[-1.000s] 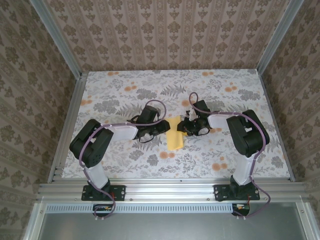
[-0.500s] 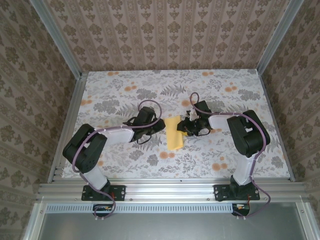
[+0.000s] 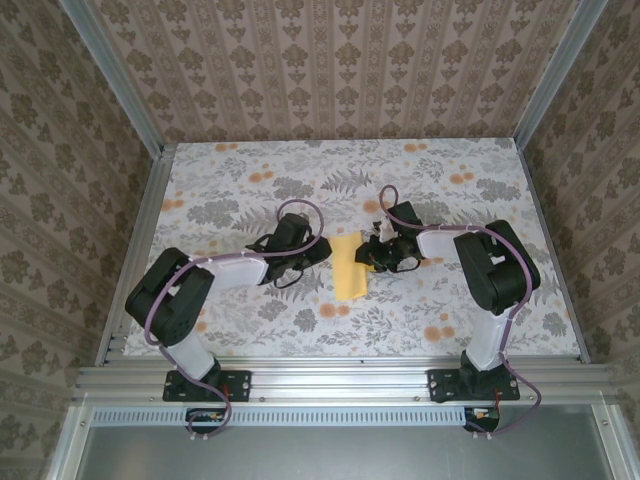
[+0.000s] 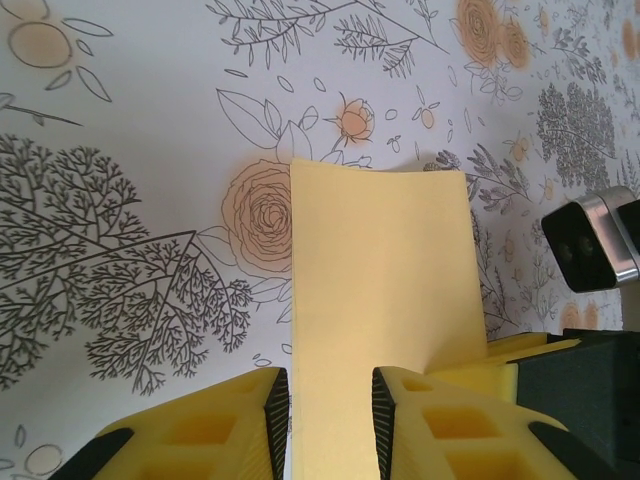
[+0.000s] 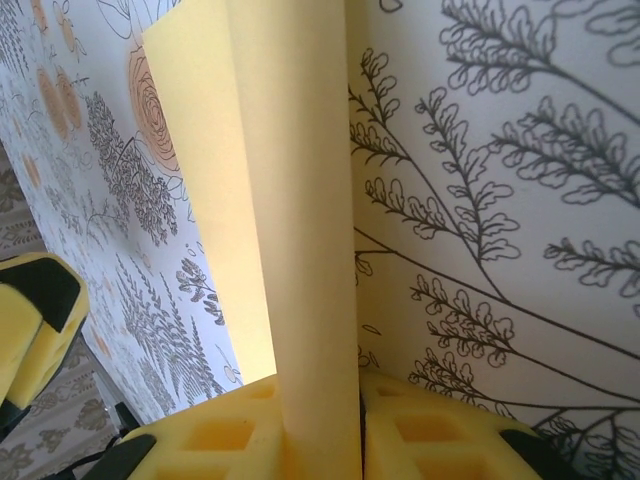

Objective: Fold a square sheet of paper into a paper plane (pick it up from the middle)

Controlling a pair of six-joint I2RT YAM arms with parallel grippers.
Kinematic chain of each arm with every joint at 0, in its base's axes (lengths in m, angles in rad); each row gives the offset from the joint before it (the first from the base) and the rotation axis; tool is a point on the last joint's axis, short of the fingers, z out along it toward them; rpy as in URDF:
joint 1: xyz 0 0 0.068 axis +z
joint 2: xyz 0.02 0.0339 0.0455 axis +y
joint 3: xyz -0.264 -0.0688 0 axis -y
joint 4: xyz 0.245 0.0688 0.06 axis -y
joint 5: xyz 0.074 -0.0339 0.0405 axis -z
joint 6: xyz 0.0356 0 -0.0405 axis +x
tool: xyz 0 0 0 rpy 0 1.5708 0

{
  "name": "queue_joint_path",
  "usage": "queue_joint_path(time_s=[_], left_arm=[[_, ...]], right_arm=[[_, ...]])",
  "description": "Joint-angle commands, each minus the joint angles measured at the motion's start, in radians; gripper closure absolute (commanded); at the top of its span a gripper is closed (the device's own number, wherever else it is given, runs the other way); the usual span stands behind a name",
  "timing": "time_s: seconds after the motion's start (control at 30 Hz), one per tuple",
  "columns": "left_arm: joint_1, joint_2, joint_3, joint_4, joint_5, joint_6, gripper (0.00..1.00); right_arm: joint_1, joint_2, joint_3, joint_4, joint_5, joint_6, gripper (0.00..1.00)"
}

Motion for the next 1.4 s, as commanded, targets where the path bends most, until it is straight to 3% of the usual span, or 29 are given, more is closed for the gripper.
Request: queue_joint_path(time_s=[0.0, 0.67, 1.37], left_arm=[[-0.001, 0.034, 0.026, 0.024, 0.034, -0.017, 0.68], [-0.003, 0.072, 0.018, 0.077, 0.064, -0.047, 0.70], [-0.007, 0.114, 0.039, 0.111, 0.120, -0.044, 0.72]], right_arm=[[-0.037, 0.078, -0.042, -0.085, 0.179, 0.014, 0.77], [-0.043, 0.128, -0.005, -0.216, 0.248, 0.047, 0.70], [-0.025, 0.178, 0.037, -0.303, 0.310, 0.033, 0.71]])
